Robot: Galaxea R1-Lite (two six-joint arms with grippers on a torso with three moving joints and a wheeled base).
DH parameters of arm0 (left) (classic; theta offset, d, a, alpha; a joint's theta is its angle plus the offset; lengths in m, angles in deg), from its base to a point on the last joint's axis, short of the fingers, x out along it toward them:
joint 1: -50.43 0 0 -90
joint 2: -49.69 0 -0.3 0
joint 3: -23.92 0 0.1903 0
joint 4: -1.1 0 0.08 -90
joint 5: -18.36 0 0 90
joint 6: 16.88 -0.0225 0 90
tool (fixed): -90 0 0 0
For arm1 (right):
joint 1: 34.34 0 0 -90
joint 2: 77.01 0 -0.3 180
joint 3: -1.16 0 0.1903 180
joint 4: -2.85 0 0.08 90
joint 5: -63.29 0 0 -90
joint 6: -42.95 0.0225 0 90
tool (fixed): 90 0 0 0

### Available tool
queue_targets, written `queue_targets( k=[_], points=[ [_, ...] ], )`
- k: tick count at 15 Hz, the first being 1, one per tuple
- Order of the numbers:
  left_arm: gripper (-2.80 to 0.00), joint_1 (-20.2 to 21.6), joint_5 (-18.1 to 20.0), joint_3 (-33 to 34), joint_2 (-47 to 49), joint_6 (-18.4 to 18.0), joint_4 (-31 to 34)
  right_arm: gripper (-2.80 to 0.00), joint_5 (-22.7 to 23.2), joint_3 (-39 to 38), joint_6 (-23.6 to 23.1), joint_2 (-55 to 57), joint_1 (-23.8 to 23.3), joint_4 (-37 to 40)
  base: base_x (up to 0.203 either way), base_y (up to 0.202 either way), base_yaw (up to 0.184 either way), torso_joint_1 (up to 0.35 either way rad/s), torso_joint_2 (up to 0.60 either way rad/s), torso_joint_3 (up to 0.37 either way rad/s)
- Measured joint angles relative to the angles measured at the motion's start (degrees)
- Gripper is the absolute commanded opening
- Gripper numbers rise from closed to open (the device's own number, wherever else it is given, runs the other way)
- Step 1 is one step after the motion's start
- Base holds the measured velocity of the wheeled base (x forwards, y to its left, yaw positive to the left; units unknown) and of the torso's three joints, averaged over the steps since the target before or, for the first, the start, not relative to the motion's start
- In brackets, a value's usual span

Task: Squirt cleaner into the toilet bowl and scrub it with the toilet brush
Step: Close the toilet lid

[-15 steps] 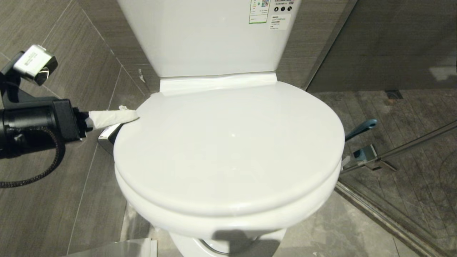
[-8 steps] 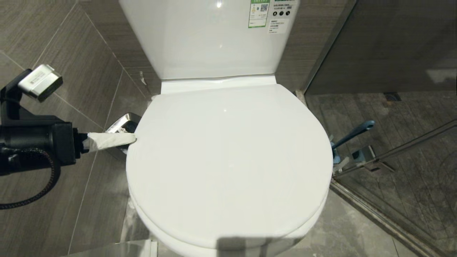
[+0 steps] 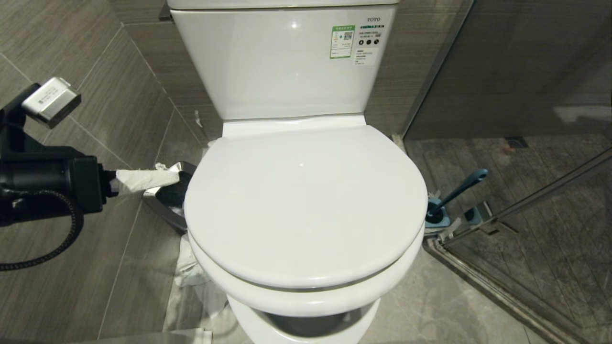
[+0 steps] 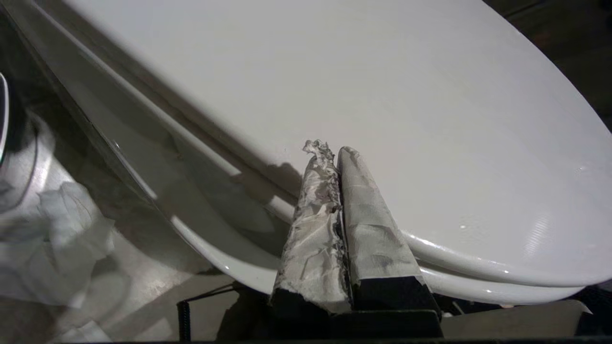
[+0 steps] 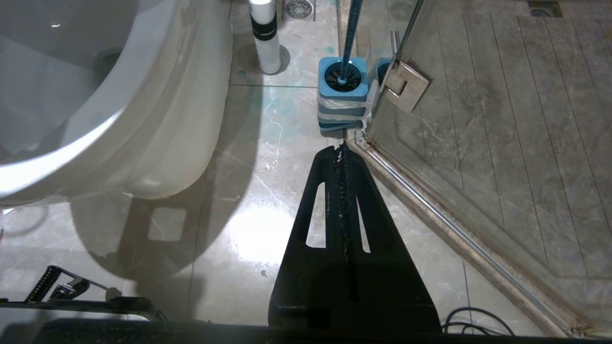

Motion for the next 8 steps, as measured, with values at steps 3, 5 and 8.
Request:
queue_targets(
  k=[3, 5, 8],
  points=[
    [-2.8, -0.16, 0.15, -4.45, 2.6, -7.08, -0.18, -2.8, 0.0, 0.0, 0.0, 0.0, 0.0, 0.02, 0.0, 0.0, 0.0, 0.0, 0.0, 0.0],
    [-2.8, -1.23, 0.76, -7.54, 5.84, -14.16, 0.04, -2.8, 0.0, 0.0, 0.02, 0.0, 0.0, 0.02, 0.0, 0.0, 0.0, 0.0, 0.0, 0.0],
    [-2.8, -4.32, 1.62, -11.79, 11.66, -19.45, 2.46, -2.8, -0.01, 0.0, 0.0, 0.0, 0.0, 0.02, 0.0, 0.0, 0.0, 0.0, 0.0, 0.0]
  ],
)
